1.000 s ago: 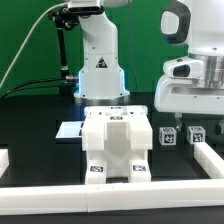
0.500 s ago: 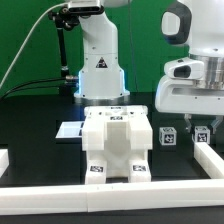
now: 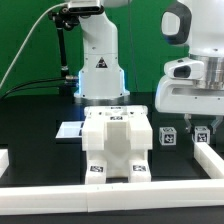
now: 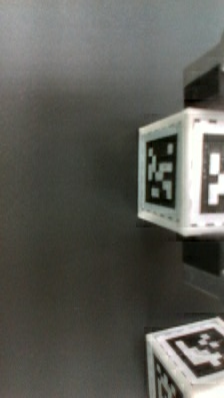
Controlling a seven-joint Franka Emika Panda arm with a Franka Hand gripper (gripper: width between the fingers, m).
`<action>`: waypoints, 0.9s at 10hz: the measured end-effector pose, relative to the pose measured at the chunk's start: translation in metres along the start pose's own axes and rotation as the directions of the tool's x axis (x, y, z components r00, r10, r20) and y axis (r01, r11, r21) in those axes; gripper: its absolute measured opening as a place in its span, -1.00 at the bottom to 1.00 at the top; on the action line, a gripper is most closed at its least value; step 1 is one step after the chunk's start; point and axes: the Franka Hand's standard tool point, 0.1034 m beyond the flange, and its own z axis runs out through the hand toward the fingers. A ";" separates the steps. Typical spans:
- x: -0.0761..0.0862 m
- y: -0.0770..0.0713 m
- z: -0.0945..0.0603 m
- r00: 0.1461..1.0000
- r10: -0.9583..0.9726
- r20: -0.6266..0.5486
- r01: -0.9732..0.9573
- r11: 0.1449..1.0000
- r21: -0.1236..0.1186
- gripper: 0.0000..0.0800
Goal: Assemble chair
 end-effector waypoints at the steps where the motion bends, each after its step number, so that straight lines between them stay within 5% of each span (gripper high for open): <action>1: 0.006 0.006 -0.026 0.999 -0.018 0.039 0.018 1.000 -0.005 -0.29; 2: 0.016 0.013 -0.058 0.999 -0.014 0.032 0.014 1.000 0.013 -0.29; 5: 0.044 0.058 -0.120 0.999 -0.033 0.027 0.032 0.998 0.048 -0.29; 9: 0.054 0.062 -0.115 0.999 -0.021 0.030 0.020 0.999 0.037 -0.29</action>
Offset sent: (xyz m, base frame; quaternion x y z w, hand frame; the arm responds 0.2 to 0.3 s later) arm 0.0184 -0.0639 0.0896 -0.0043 -0.0154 -0.0381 0.9991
